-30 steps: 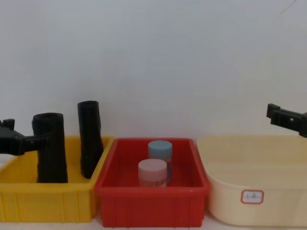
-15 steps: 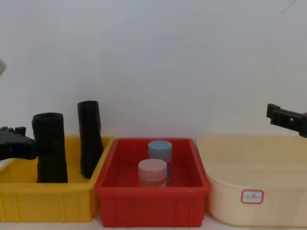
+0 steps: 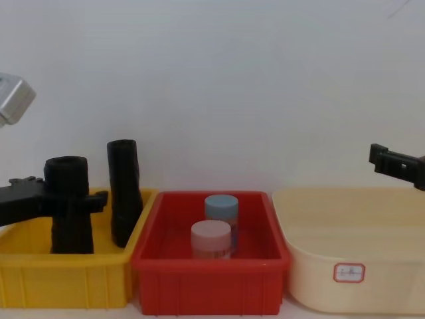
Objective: Pick up the garbage bag with the one hand and transfer it to the other hand.
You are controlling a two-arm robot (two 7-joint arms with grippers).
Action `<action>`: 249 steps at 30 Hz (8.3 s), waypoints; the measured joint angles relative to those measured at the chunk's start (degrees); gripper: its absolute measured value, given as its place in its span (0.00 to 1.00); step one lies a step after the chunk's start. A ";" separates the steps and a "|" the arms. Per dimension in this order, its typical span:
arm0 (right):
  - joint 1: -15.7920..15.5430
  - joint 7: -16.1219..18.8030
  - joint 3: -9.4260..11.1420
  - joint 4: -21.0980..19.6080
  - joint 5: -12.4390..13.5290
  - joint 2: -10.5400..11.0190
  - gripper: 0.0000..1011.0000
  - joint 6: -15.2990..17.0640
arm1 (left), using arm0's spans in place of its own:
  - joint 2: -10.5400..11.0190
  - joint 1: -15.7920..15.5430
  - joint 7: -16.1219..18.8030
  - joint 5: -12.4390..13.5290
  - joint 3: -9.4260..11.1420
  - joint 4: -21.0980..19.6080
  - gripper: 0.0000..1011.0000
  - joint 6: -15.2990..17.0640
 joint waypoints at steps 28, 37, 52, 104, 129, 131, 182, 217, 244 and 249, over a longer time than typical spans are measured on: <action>0.00 0.00 0.00 0.00 0.00 0.00 0.99 0.00 | -1.33 -1.92 -1.33 0.81 0.64 1.99 0.45 -0.02; 0.00 0.00 0.00 0.00 0.00 0.00 0.99 0.00 | -0.30 -1.65 -4.86 -0.52 0.07 -1.13 0.40 -0.36; 0.00 1.05 0.07 -0.22 0.42 0.23 0.99 0.10 | 1.56 -3.94 -12.86 -5.37 -0.93 -9.42 0.37 -0.44; 6.98 33.38 -6.50 -6.88 13.93 13.37 0.99 8.10 | 1.32 -8.51 -24.87 -13.52 8.67 -18.54 0.37 6.95; 8.68 30.30 -7.26 -6.27 12.73 15.11 0.99 9.86 | 3.23 -10.70 -28.09 -15.95 10.70 -20.12 0.37 9.40; 8.86 29.91 -7.36 -5.97 12.67 15.01 0.99 9.87 | 3.22 -10.91 -28.23 -16.10 10.92 -20.12 0.37 9.45; 15.85 28.88 -11.66 -0.96 13.16 11.55 0.57 8.69 | 2.67 -12.49 -28.11 -19.19 14.28 -20.30 0.37 12.13; 13.97 23.28 -9.60 -2.50 13.68 12.32 0.49 7.75 | 5.33 -10.82 -28.29 -21.11 12.42 -21.16 0.99 11.36; 14.99 12.22 -5.07 -1.53 9.34 14.14 0.49 16.33 | 9.19 -4.34 -18.87 -25.22 5.51 -23.78 0.99 10.27; 16.97 11.78 -5.56 0.62 8.27 13.69 0.49 17.71 | 8.77 -3.55 -14.94 -23.97 5.25 -23.85 0.99 9.76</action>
